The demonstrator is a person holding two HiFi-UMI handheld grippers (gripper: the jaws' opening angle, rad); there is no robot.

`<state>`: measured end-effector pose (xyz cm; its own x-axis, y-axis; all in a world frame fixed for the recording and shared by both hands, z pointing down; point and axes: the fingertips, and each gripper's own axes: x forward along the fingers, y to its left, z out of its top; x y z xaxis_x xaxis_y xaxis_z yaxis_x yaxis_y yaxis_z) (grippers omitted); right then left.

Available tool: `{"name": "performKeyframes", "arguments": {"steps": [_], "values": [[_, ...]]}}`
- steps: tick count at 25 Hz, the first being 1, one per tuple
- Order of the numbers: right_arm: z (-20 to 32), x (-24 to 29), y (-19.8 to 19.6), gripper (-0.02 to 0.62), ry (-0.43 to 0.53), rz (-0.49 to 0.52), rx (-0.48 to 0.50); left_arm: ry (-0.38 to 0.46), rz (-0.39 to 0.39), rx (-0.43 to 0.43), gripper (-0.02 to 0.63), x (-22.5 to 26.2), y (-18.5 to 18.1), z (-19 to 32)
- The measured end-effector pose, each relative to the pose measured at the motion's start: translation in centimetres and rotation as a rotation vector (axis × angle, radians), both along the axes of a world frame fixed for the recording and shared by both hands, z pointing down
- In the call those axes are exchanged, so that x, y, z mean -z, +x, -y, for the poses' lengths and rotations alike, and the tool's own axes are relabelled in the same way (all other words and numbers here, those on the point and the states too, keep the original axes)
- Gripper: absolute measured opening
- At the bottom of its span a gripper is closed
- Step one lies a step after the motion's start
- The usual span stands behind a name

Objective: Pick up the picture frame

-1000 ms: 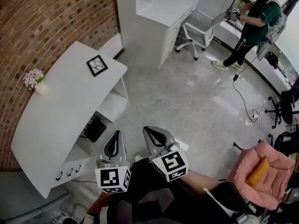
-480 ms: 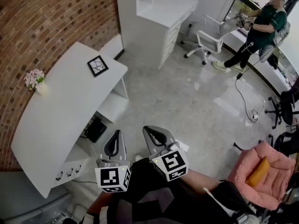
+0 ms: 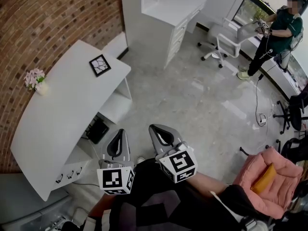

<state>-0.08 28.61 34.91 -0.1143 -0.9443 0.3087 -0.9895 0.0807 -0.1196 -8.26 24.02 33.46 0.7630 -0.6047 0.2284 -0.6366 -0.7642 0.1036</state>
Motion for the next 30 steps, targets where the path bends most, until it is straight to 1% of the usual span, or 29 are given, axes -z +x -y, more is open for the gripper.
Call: {"name": "performKeyframes", "arguments": {"steps": [6,11,19,25,30], "values": [[1.1,-0.4,2.3,0.002,0.001,0.022,0.005,-0.007,0.013,0.008,0.002,-0.4,2.1,0.9],[3.5,-1.0,4.9,0.002,-0.007,0.067,0.027,-0.022,0.031,0.036,0.002,-0.9,4.3,2.9],[7.9,-1.0,8.0,0.002,-0.006,0.101,0.129,-0.036,0.077,0.111,0.002,-0.9,8.0,6.3],[10.2,-1.3,9.6,0.002,-0.007,0.13,0.195,-0.041,0.103,0.182,0.002,-1.1,9.3,8.1],[11.5,-1.6,10.6,0.002,-0.017,0.137,0.256,-0.068,0.107,0.234,0.002,-1.5,10.5,8.8]]}}
